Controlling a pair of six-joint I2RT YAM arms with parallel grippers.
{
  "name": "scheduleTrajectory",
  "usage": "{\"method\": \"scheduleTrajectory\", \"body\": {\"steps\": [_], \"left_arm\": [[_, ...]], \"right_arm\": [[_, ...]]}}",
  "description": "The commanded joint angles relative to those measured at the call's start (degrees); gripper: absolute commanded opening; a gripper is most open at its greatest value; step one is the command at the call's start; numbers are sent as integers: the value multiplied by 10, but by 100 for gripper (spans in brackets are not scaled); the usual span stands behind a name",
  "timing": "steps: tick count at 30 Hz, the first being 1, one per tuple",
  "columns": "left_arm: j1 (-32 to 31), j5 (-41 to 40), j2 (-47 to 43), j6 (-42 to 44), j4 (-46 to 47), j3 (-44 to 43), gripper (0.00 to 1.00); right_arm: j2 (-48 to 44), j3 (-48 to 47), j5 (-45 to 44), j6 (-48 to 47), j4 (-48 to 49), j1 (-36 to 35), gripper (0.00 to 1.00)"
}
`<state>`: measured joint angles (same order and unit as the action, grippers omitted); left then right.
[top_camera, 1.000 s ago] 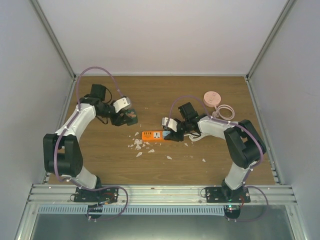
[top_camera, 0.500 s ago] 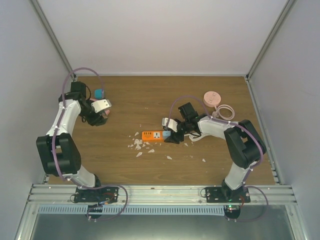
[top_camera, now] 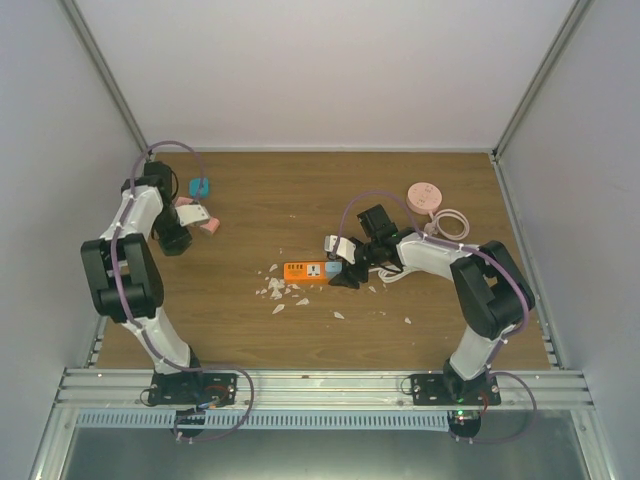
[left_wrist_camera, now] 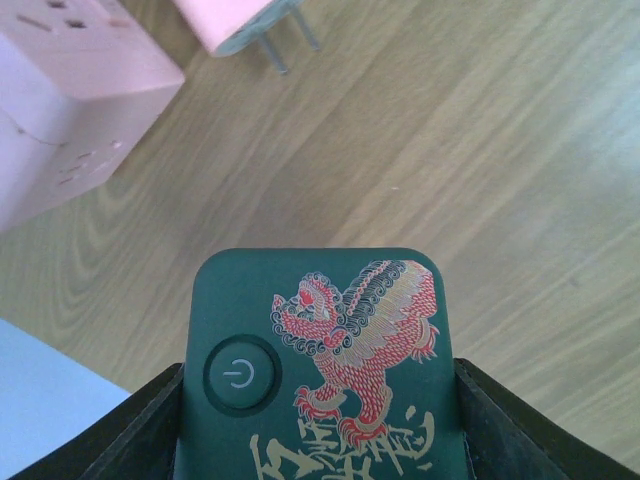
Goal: Pull the plug off the socket
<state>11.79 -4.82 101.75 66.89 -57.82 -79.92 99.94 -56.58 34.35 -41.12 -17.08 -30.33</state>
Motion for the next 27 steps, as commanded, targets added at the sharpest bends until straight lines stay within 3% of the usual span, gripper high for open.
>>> {"method": "scheduleTrajectory", "body": {"steps": [1,12,20,27], "left_arm": [[0,-55,39,-4,-9,-47,28],[-21,-104,96,-7,-33,-77,33],[-40,-107,109,-6,-33,-81,61],[-45,-88,112,-14,-47,-90,70]], "right_arm": [[-19,5,-5,-3,-3,-6,80],[-16,4,-7,2,2,-7,80],[-18,7,-12,2,2,-6,81],[-24,10,-14,3,2,-6,81]]}}
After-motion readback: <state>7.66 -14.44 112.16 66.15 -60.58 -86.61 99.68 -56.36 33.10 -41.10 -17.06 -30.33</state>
